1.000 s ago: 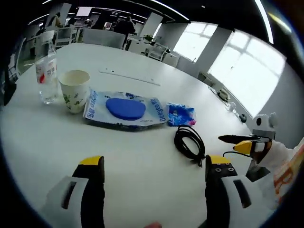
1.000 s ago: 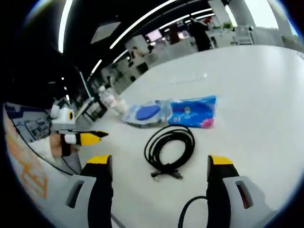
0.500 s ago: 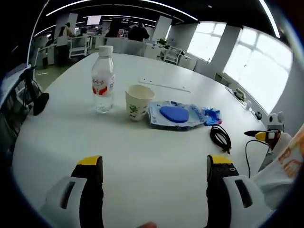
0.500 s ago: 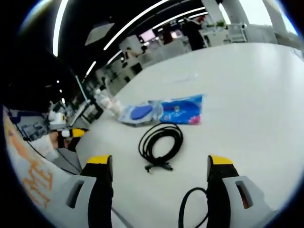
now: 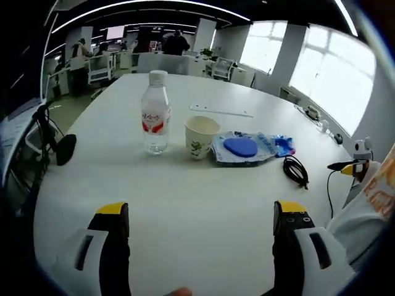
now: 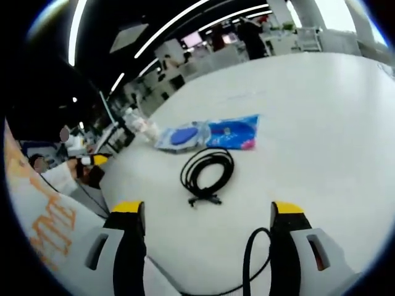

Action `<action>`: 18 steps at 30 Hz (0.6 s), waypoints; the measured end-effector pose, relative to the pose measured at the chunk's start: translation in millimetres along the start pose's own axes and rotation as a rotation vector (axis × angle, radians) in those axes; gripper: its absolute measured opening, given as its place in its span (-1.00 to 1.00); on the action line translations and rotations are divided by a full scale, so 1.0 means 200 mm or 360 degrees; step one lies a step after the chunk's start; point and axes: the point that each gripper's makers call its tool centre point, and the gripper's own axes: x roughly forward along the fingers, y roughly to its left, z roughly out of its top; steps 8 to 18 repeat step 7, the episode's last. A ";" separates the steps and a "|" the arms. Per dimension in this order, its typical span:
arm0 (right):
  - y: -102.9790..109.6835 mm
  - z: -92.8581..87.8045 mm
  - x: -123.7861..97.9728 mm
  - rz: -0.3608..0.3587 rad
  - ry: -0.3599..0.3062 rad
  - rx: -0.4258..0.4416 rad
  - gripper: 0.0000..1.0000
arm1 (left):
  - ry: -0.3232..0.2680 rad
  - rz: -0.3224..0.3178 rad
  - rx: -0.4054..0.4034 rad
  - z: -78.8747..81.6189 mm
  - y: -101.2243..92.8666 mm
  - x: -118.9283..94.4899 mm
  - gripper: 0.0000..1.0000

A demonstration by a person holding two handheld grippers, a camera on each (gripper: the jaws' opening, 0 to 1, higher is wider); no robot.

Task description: Arrange the tabletop items into an orderly group along one side of the table until the central work area is clear of visible clutter.

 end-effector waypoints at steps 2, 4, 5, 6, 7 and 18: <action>-0.01 -0.02 -0.01 -0.0010 0.0007 0.0013 0.64 | -0.0008 -0.0005 -0.0016 0.01 0.00 0.00 1.00; -0.01 -0.03 -0.01 -0.0017 0.0013 0.0028 0.63 | 0.0003 -0.0006 -0.0002 0.00 0.00 0.01 1.00; -0.01 -0.03 -0.01 -0.0018 0.0013 0.0033 0.63 | 0.0009 -0.0006 0.0008 0.00 0.00 0.01 1.00; -0.02 -0.03 -0.02 -0.0020 0.0013 0.0036 0.63 | 0.0011 -0.0007 0.0011 0.00 -0.01 0.01 1.00; -0.02 -0.03 -0.02 -0.0023 0.0013 0.0040 0.63 | 0.0012 -0.0011 0.0007 0.00 -0.01 0.01 1.00; -0.02 -0.03 -0.02 -0.0023 0.0013 0.0040 0.63 | 0.0012 -0.0011 0.0007 0.00 -0.01 0.01 1.00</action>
